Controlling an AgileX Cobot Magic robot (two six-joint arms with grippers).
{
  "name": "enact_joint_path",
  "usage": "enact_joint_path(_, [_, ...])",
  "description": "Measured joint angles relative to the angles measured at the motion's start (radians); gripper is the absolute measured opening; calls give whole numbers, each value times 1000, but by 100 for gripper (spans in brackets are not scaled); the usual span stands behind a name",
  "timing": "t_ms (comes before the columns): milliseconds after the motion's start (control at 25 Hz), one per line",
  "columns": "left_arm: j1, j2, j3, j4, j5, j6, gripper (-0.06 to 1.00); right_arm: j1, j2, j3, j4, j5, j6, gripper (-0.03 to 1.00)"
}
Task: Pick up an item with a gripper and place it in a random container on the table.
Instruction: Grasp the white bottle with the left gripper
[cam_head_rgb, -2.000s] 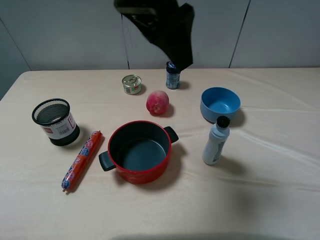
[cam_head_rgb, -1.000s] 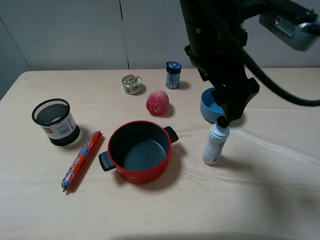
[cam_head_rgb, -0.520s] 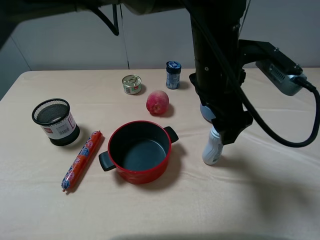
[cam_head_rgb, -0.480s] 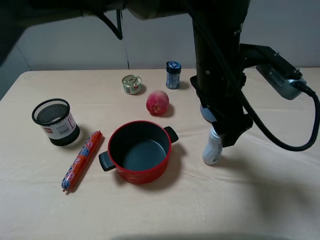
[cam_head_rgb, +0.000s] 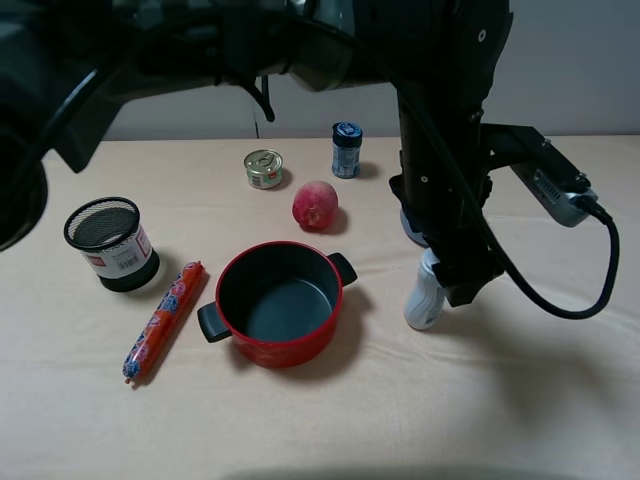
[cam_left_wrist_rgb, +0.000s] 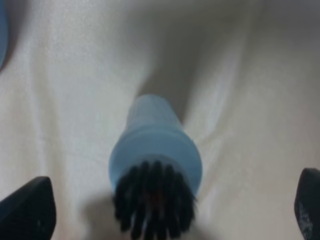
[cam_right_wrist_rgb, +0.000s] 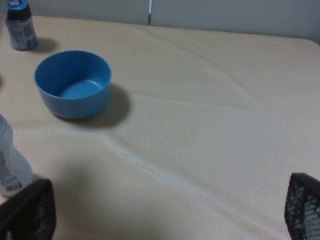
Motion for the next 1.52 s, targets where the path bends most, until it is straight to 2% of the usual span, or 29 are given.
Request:
enact_joint_path(760, [0,82,0,0,-79,0,96,0,0,0,0,0,0,69])
enact_joint_path(1240, [0,90,0,0,-86,0,96,0,0,0,0,0,0,69])
enact_joint_path(1440, [0,90,0,0,-86,0,91,0,0,0,0,0,0,69])
enact_joint_path(1520, [0,90,0,-1,-87,0,84,0,0,0,0,0,0,69])
